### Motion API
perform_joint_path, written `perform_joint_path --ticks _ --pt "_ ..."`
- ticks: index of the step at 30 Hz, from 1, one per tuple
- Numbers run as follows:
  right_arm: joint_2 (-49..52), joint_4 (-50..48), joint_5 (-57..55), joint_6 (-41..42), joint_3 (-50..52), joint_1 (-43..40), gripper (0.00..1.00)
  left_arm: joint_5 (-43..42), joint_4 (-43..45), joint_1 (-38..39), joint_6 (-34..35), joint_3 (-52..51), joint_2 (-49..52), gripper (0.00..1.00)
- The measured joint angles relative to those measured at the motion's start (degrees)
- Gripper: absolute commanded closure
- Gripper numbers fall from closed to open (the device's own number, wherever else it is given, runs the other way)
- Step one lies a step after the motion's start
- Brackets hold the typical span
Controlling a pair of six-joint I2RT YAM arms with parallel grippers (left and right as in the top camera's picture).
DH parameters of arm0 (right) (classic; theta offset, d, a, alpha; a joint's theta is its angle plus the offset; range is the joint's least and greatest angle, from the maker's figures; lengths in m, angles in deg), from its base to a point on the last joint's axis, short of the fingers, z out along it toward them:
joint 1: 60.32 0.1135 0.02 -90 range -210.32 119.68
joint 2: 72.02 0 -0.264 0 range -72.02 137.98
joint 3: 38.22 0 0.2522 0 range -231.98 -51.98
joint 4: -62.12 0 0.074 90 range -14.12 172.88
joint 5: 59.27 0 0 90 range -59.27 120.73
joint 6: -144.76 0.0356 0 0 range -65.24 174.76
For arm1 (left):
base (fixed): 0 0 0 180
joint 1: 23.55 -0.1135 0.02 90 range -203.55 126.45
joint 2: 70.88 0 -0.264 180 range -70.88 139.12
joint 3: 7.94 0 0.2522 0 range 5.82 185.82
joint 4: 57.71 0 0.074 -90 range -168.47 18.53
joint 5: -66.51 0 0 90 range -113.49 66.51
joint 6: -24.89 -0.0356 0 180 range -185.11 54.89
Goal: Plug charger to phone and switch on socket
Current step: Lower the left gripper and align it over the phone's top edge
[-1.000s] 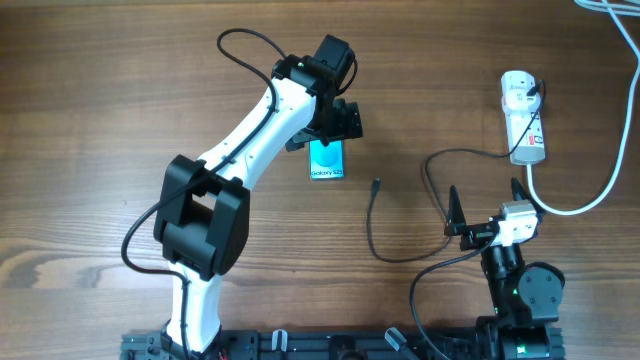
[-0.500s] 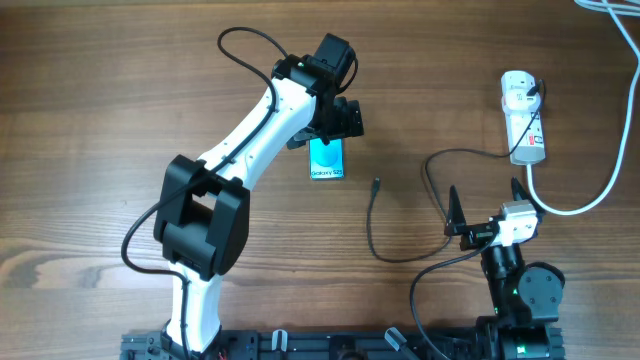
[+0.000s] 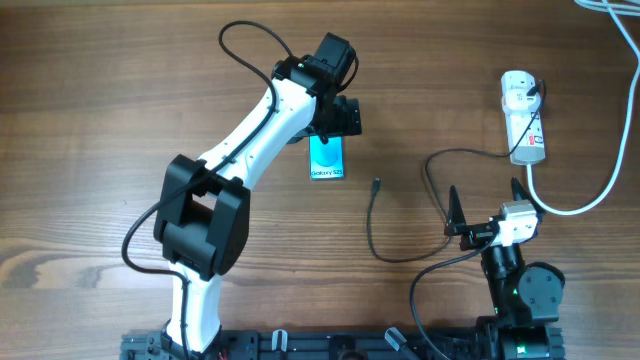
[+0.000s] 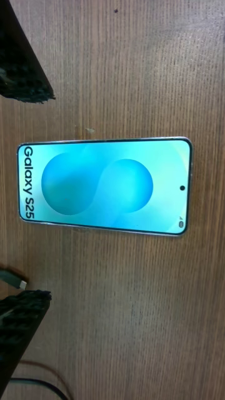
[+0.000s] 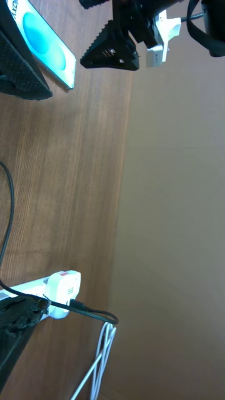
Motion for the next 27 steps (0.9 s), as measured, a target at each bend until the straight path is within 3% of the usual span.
perform_joint_path --ticks 27 --pt "0.0 0.0 0.0 0.0 0.0 0.0 0.0 0.4 1.7 0.0 -1.9 -0.1 4.0 0.0"
